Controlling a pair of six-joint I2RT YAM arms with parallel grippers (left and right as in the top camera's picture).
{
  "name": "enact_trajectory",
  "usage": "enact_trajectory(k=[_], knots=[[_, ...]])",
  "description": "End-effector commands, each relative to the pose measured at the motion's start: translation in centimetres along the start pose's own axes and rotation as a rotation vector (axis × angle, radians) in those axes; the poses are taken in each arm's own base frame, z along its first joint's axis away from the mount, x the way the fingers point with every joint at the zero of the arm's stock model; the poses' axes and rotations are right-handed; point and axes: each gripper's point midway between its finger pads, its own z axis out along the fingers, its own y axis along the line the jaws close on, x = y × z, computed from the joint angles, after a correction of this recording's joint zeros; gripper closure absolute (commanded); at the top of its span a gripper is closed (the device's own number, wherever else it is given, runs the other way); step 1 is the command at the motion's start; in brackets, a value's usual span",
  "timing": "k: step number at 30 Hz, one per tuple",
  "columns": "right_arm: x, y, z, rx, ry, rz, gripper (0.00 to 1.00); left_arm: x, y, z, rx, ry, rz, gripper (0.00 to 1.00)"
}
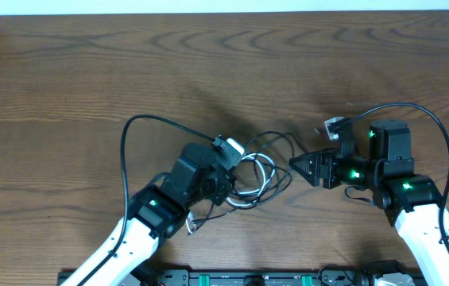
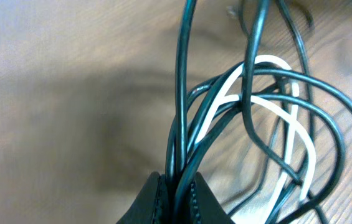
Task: Untangle cables
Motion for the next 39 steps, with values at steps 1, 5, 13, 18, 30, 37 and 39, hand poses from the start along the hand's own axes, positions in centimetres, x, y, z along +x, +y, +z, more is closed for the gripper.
enact_trajectory(k=[1, 5, 13, 18, 30, 37, 39], knots=[[-0.1, 1.9, -0.1, -0.093, 0.013, -0.056, 0.40, -3.4, -2.3, -1.2, 0.128, -0.125, 0.089, 0.93], [0.2, 2.7, -0.2, -0.140, 0.022, -0.095, 0.41, -5.4, -3.7, -1.7, 0.208, -0.216, 0.116, 0.93], [0.7, 3.7, 0.2, -0.168, 0.043, -0.138, 0.47, -7.7, -6.0, -3.0, 0.339, -0.328, 0.165, 0.92], [0.8, 3.8, 0.3, -0.172, 0.045, -0.142, 0.83, -8.4, -6.2, -3.4, 0.350, -0.364, 0.179, 0.92], [1.3, 2.4, 0.4, -0.093, 0.062, -0.103, 0.99, -7.9, -3.0, -2.3, 0.169, -0.314, 0.087, 0.92], [0.7, 1.7, 0.0, -0.078, 0.038, -0.090, 0.99, -4.3, 2.3, -1.3, -0.124, -0.162, -0.102, 0.83], [0.5, 1.5, -0.1, -0.074, 0.031, -0.085, 0.99, -3.7, 3.0, -1.3, -0.165, -0.137, -0.128, 0.83]])
